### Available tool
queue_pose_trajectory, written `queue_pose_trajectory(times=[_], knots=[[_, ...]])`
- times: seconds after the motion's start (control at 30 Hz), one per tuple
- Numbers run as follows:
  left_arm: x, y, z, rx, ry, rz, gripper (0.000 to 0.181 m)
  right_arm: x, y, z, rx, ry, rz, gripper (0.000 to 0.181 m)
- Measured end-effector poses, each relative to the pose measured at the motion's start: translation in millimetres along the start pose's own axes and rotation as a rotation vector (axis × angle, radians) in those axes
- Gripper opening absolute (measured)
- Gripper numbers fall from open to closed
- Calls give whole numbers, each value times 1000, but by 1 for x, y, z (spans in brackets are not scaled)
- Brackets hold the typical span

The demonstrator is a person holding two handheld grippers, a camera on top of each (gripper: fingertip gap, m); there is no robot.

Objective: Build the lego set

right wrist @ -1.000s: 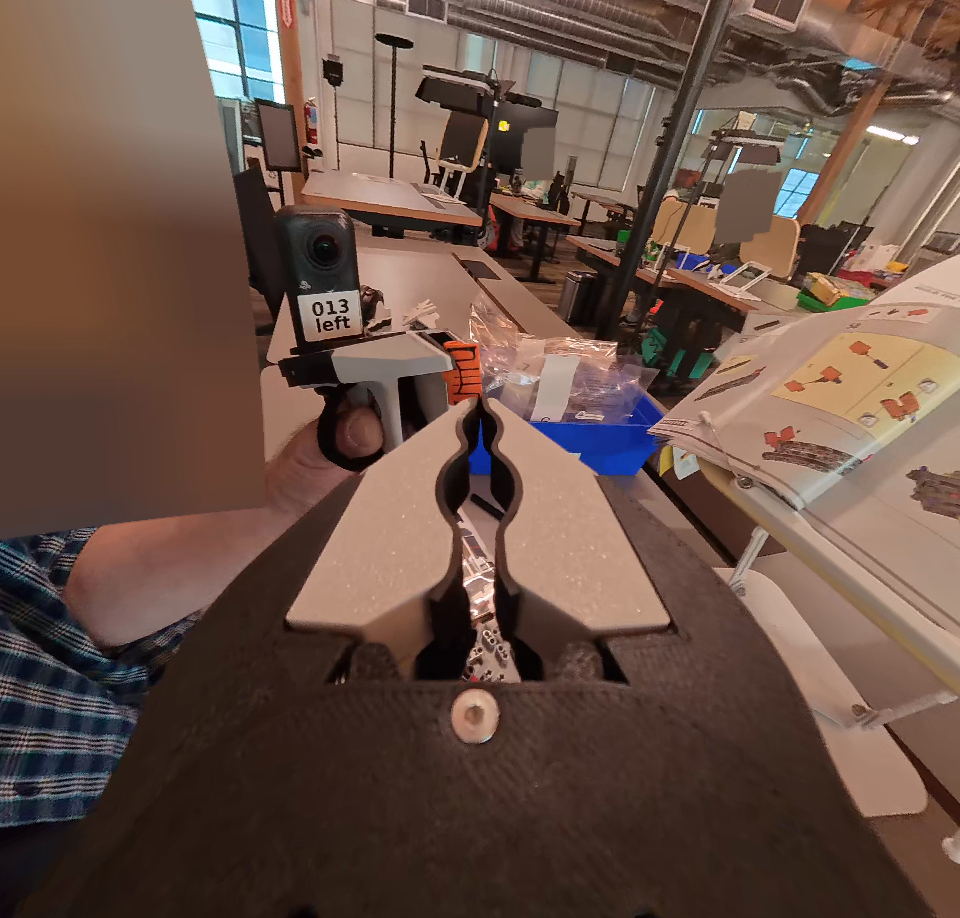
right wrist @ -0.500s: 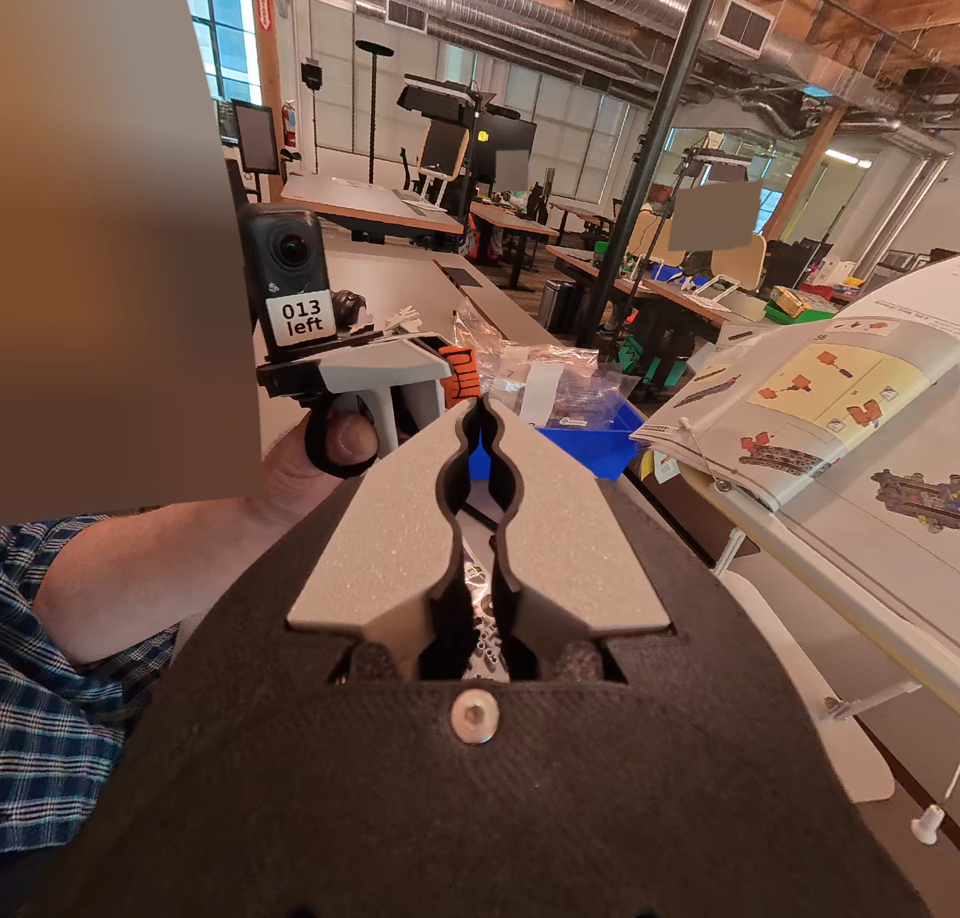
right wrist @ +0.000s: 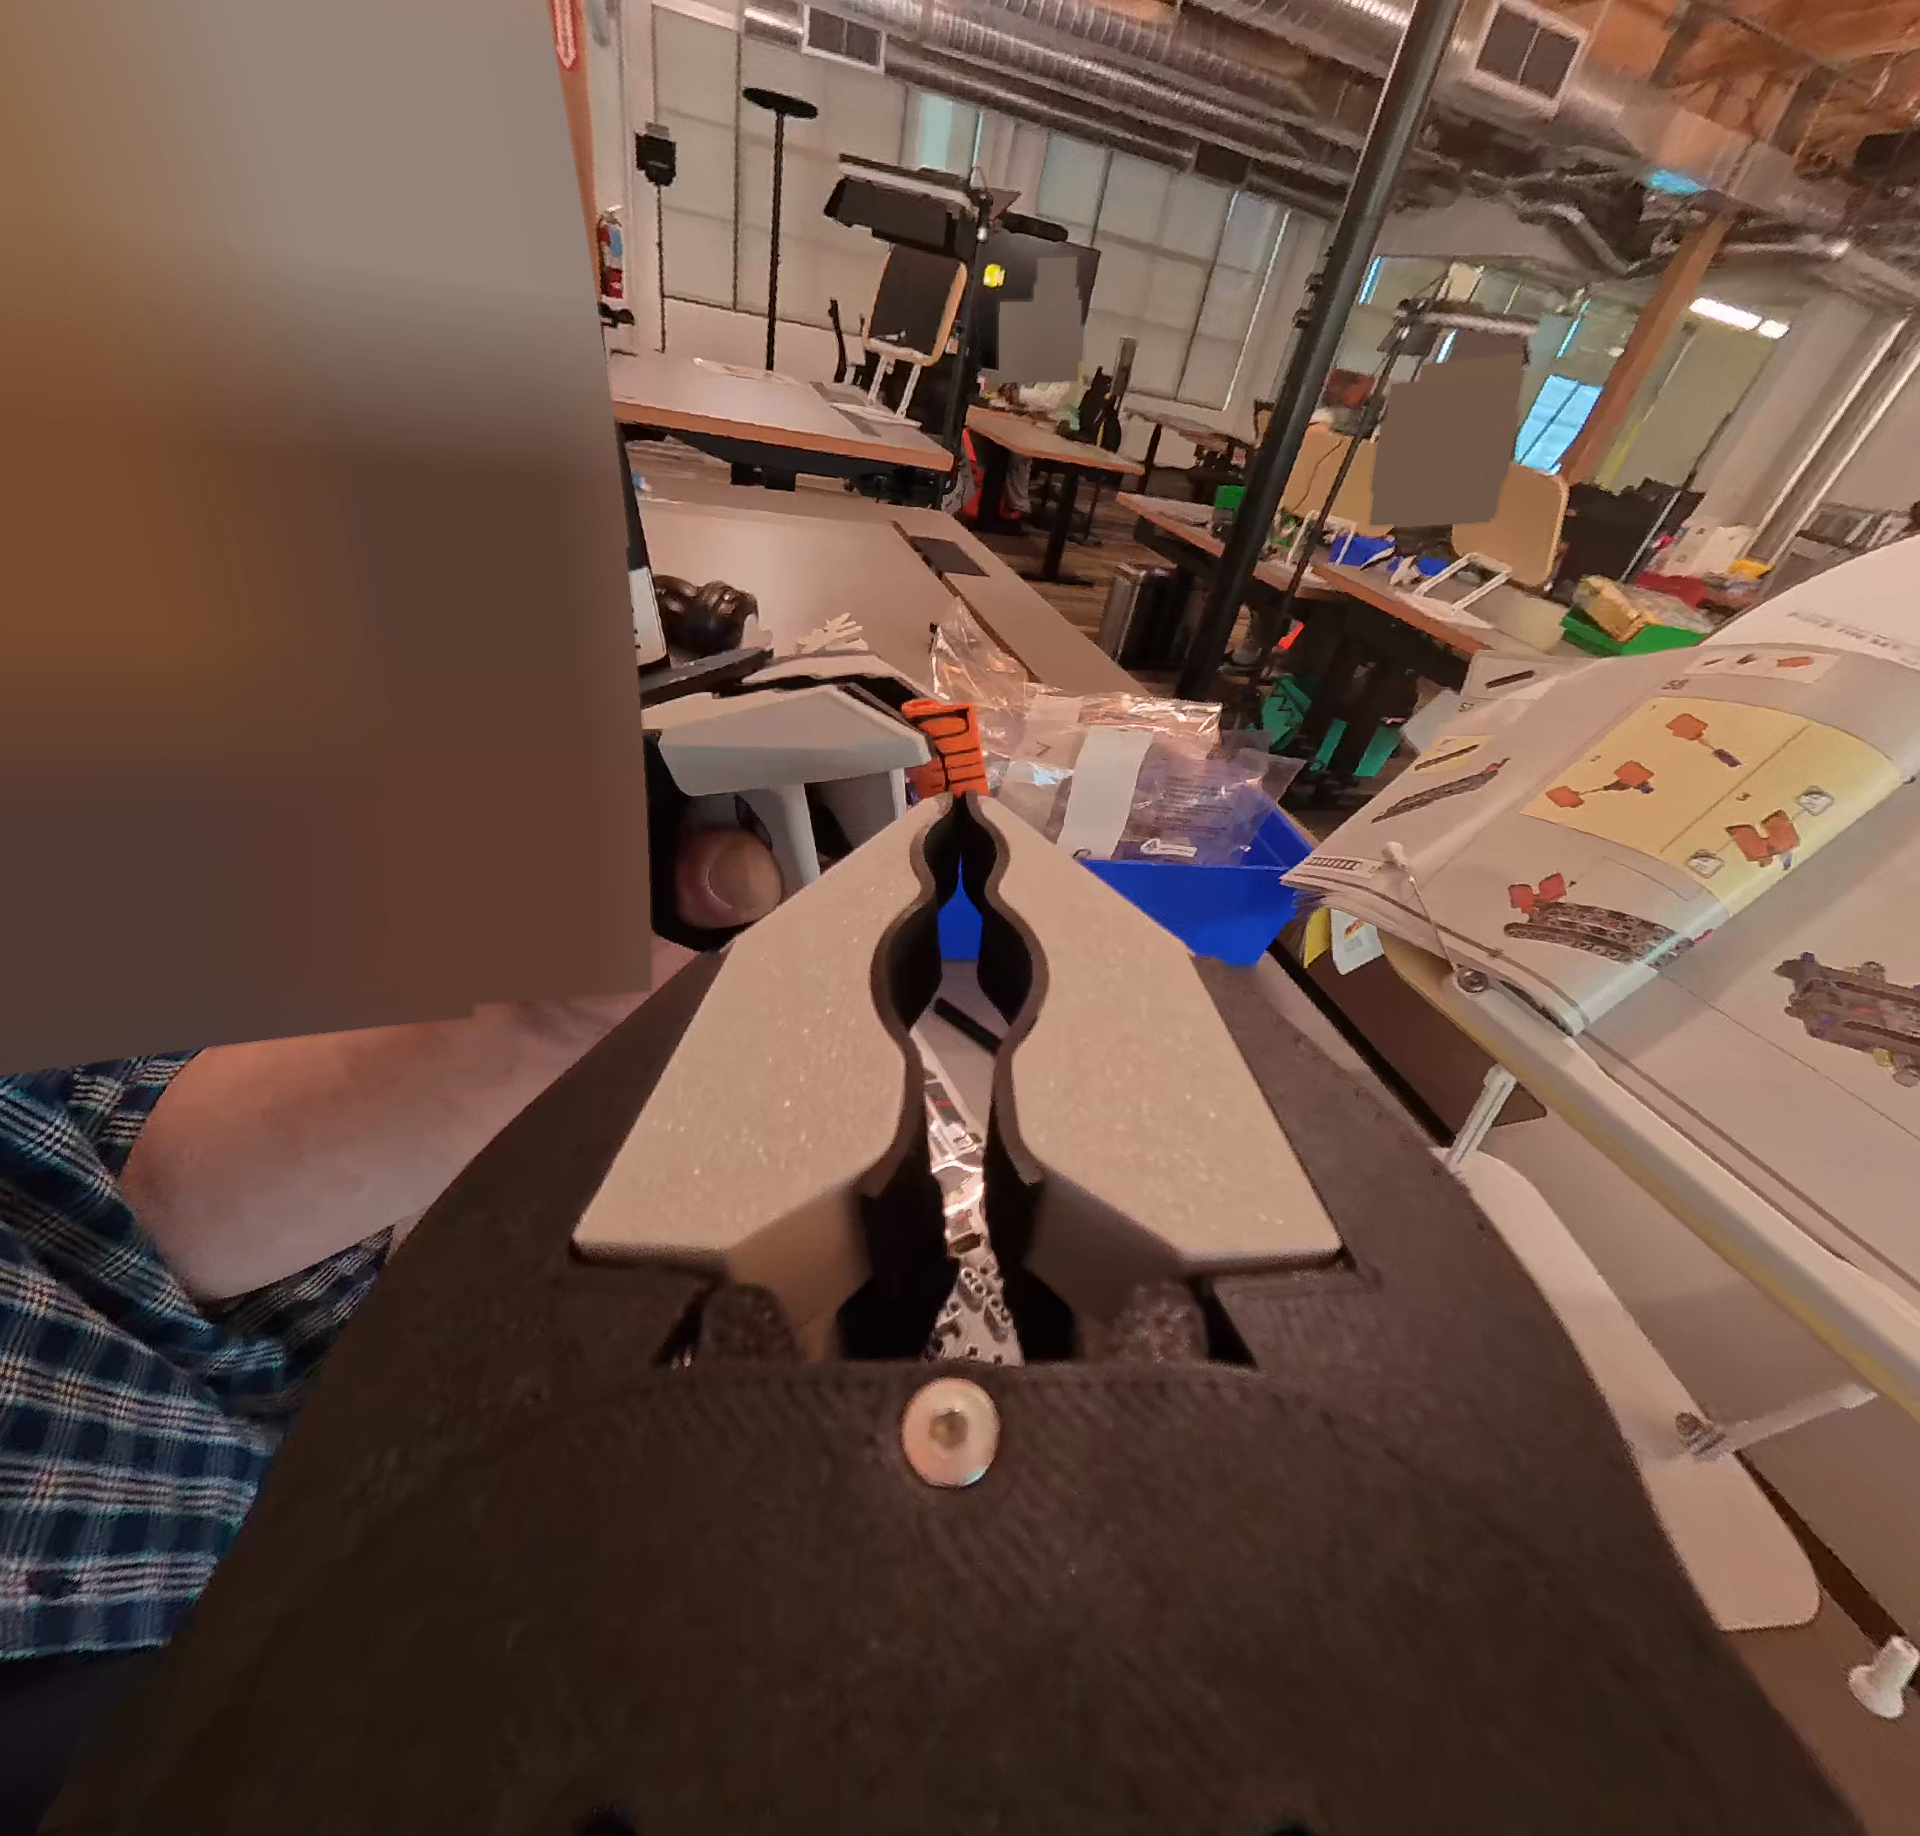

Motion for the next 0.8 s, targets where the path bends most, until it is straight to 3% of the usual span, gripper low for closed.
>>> queue_pose_trajectory(times=[0.1,0.13,0.23,0.43,0.8], knots=[[0,1,-3,12,10,13,7,3,0,0,15,-25,-19,0],[0,1,-3,15,12,15,7,3,1,-1,26,-31,-30,10],[1,0,-2,6,3,16,7,2,0,1,10,-43,-52,14],[2,-1,-3,9,2,27,7,2,-1,1,11,-42,-56,0],[5,-2,-4,18,-11,34,7,2,1,1,-7,10,-16,0]])
Point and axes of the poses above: each gripper's, where its closed fingertips meet, y back along the fingers, z out of its underside, x = y × z across the jaws, the point moved 1 cm from there along y, back along the fingers, and after that the axes turned 11 degrees about -x, right-handed, at the moved point
